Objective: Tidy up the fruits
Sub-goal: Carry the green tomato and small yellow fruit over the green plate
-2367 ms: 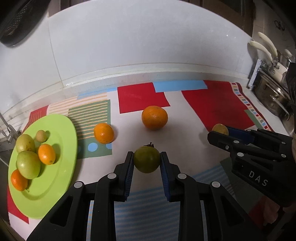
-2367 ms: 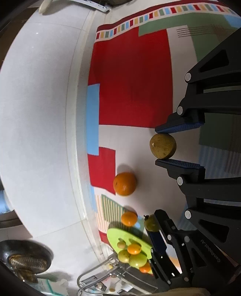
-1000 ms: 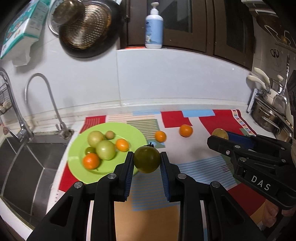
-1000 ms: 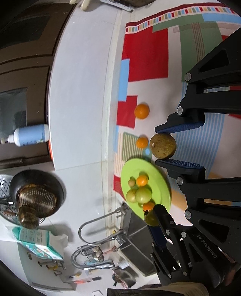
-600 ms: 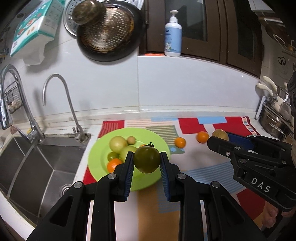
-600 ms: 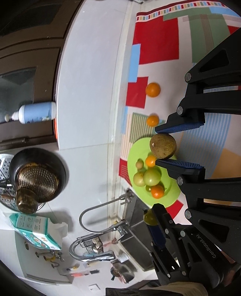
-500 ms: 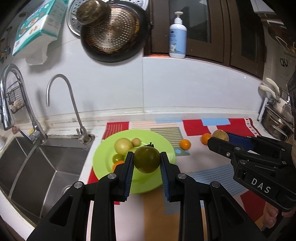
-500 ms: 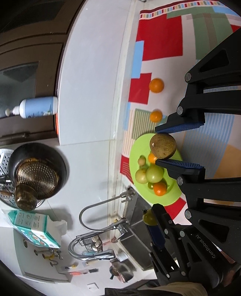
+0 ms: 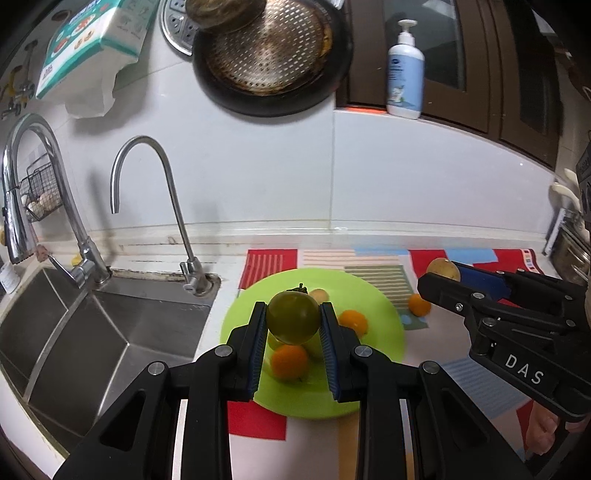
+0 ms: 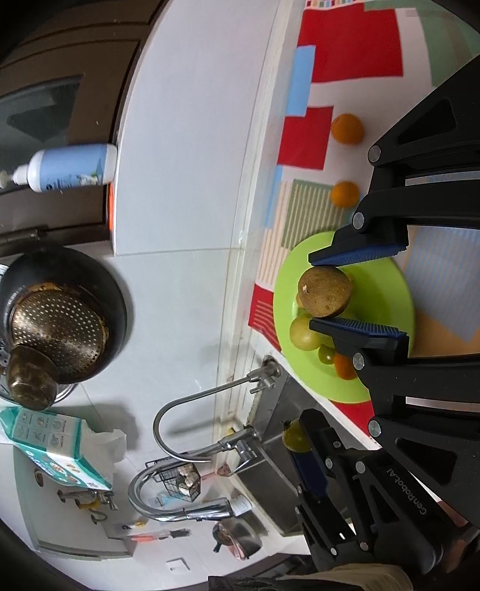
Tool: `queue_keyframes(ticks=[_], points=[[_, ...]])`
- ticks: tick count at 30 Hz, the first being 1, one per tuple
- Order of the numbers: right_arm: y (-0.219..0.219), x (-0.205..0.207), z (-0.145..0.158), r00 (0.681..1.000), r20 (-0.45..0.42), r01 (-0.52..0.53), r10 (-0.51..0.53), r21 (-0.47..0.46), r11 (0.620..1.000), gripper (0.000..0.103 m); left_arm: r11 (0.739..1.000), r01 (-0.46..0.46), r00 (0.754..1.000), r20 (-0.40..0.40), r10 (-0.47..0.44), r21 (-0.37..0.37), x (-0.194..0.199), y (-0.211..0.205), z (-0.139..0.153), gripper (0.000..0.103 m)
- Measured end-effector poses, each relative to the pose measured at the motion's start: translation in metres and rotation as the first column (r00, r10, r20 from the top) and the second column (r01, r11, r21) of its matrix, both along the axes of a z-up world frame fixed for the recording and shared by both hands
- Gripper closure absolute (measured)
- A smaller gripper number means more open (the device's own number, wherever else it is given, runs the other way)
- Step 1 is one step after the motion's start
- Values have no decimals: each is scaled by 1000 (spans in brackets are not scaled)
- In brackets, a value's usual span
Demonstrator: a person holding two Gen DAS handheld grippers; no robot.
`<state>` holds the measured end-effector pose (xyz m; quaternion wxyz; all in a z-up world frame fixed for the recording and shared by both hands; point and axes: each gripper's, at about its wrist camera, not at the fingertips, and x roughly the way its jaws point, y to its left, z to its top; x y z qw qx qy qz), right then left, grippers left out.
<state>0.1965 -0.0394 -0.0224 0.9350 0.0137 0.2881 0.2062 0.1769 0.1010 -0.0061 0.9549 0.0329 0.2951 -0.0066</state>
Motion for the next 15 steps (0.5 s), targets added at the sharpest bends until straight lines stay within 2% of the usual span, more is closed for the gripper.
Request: queue_keyframes(ticks=[15], points=[[34,72,-38,995,-74,-64,62,-18,998,74,999,-37,996,-86,39,29,63,25,-42,75]])
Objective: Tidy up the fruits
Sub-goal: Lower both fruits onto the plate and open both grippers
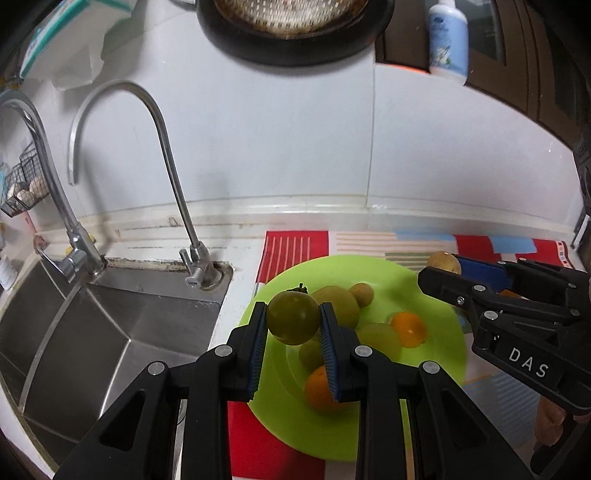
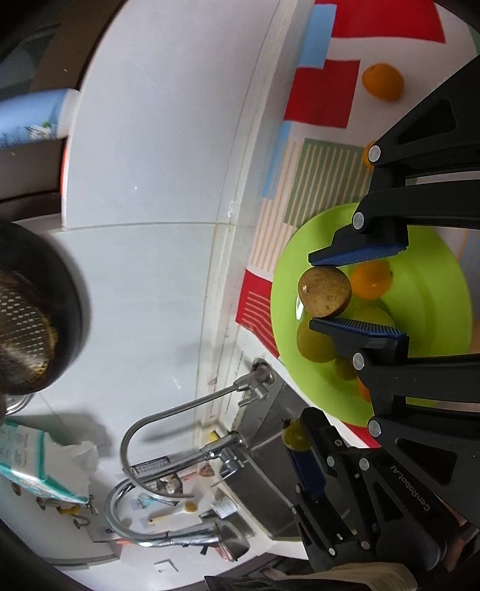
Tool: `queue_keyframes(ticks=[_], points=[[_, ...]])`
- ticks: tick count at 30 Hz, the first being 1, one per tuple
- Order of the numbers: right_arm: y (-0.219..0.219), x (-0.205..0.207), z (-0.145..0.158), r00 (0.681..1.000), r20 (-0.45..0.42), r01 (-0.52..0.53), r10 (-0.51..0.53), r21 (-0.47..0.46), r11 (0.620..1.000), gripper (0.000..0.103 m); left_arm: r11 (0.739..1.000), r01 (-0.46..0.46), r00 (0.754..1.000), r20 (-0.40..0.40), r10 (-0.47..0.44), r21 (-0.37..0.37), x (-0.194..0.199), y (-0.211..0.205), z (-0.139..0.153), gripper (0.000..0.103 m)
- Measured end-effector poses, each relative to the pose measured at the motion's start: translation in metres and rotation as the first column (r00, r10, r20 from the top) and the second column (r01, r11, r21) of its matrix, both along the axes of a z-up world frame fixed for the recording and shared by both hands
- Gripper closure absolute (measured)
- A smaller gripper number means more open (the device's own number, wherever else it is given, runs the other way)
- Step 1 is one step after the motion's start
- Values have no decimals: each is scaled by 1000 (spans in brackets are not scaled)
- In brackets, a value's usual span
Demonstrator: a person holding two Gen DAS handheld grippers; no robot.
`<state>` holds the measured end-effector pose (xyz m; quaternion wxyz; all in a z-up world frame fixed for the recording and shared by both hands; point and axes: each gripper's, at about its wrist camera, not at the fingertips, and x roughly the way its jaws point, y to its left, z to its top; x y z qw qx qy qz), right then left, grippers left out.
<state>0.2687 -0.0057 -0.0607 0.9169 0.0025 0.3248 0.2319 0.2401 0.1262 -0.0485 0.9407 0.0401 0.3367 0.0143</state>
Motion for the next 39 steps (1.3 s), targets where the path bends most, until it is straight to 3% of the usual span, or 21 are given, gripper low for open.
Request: queue_keyframes(ticks=[13,15,18,26,39], points=[[12,31,-31,998,-67,-6,5,-3,1000,74,1000,5,997,-74,-7,-21,30,10,-32,75],[12,32,-32,998,-68,-2,2,2,1000,73,1000,9,997,-80,-11,-27,31,9,-34,71],[10,34,-33,997,-76,4,-2,15,1000,62,1000,7,997,-75,-9,-27,30,9,-33,65],[0,22,-23,998,-54,33,-32,24,999,62,1000,1,999,-52,-2,-20,13,4,-19,58],[-24,-19,11,995,17,102,-102,21,995,49,1000,-17,999,30,17,-11,-27,-7,22,39]])
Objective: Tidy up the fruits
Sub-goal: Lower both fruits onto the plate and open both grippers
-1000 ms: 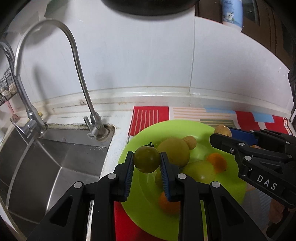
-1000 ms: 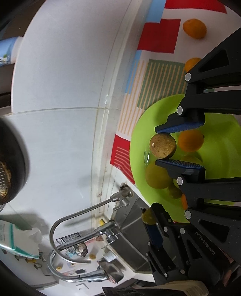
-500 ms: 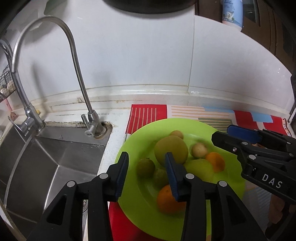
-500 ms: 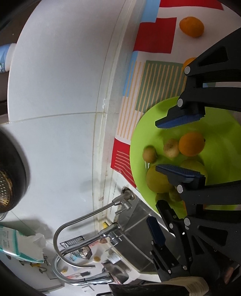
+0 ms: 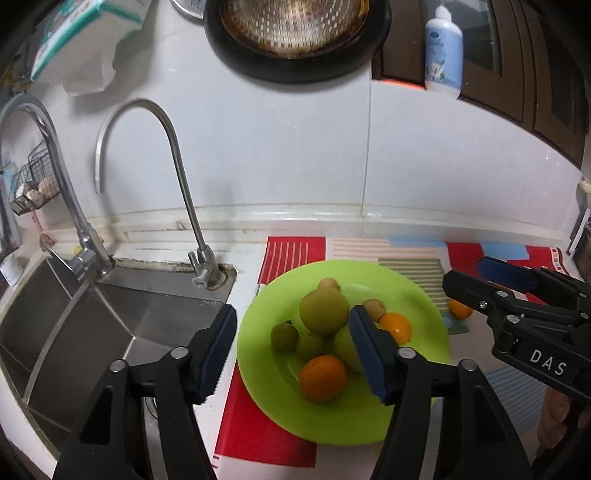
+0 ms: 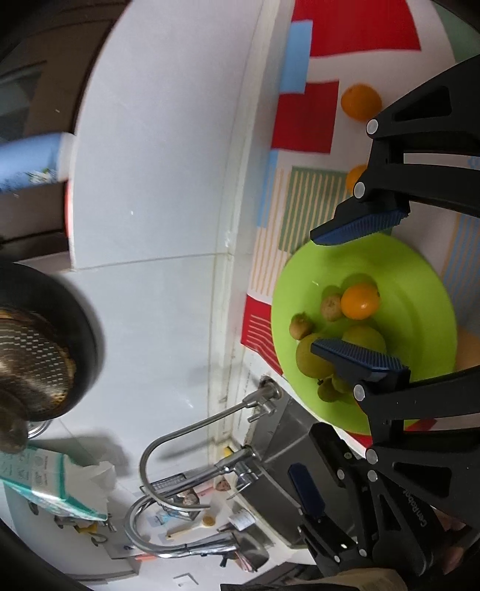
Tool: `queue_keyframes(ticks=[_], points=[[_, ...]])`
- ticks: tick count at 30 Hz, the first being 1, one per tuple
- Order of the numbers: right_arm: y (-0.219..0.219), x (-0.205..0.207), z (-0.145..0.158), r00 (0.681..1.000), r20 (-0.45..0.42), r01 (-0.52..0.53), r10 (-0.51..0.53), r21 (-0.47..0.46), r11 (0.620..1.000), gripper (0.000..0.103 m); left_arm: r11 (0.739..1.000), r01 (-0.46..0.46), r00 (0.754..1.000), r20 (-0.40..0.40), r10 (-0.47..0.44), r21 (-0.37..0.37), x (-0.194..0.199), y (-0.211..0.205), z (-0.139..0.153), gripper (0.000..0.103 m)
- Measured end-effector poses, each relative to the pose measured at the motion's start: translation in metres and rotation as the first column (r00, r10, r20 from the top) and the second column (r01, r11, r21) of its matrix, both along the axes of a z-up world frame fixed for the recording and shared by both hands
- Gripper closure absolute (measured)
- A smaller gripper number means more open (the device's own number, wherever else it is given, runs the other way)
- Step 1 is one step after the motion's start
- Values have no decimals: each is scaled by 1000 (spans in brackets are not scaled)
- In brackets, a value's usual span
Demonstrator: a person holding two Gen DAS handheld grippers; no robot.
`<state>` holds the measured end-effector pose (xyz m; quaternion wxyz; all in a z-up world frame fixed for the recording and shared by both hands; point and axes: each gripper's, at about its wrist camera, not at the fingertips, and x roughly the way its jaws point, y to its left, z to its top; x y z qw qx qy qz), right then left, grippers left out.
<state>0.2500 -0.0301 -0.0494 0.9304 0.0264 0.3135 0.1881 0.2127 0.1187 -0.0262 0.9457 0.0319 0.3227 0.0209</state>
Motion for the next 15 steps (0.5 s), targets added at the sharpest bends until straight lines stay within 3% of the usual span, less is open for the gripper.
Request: queue_keyframes(ticks=[15], points=[[-42,-67,31,990,96,104,-102,-15,994,30,999,35,995,94,-37,28,-55,-34,32,15]])
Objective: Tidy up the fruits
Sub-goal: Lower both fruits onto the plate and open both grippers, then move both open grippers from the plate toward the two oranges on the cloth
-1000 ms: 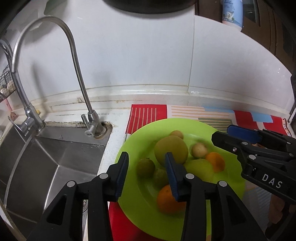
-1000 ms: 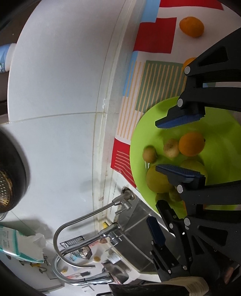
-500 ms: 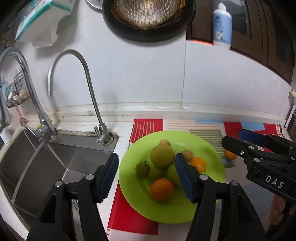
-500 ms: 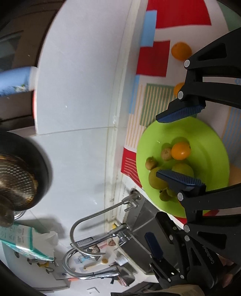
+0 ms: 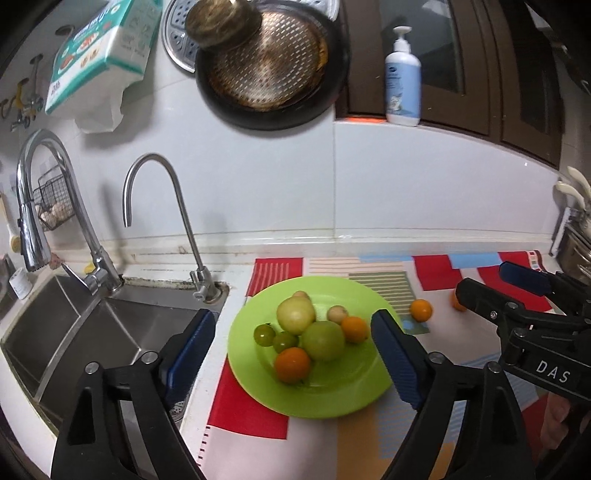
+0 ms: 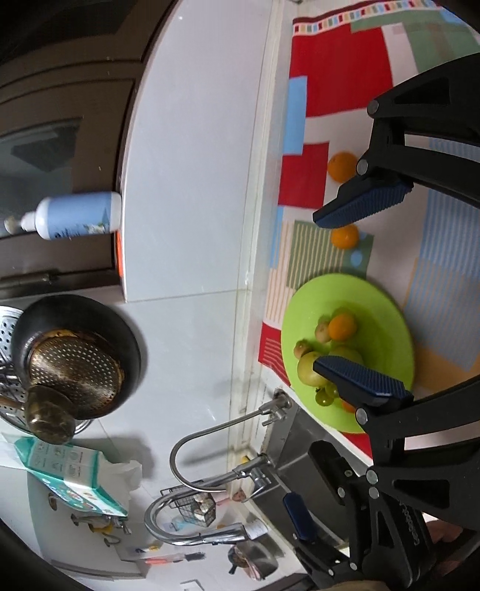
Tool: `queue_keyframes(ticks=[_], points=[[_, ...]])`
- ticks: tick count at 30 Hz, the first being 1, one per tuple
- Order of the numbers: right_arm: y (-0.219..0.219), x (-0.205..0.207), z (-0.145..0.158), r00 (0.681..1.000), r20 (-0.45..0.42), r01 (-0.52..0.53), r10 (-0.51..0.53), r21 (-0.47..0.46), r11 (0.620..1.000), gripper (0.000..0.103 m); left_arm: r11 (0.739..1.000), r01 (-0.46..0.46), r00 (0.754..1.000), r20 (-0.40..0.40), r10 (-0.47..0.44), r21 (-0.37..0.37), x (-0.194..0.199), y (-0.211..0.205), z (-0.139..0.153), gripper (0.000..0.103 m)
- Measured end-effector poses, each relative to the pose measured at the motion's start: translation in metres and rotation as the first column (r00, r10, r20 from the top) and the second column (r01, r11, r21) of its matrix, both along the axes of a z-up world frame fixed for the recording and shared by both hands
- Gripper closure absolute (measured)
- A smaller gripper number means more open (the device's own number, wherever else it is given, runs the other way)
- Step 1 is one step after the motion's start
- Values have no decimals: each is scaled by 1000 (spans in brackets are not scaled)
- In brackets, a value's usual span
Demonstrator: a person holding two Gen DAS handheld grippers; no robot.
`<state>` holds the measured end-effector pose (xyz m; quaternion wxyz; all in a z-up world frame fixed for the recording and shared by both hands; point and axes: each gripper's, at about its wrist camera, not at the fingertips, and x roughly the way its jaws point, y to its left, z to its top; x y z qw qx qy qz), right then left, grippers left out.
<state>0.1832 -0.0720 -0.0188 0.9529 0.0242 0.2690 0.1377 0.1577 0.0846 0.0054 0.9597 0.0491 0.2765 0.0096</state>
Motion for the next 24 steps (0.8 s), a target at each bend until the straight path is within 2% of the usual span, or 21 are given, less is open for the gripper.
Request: queue_keyframes(ticks=[6,11,24], points=[[-18,-20,3,999,17,37,-37,-18,999,28,1000,18,1000,15,-18,-2,-12,-15,6,10],[-35,-33,5,997,30,68,-67,-38,997,27,999,40,999,22,-40,3,-17,-30,8,9],[-77,-42,10,993,52,111,-108,-61,992,27,995,91,994,57,-92,29,-20,-72,9,8]])
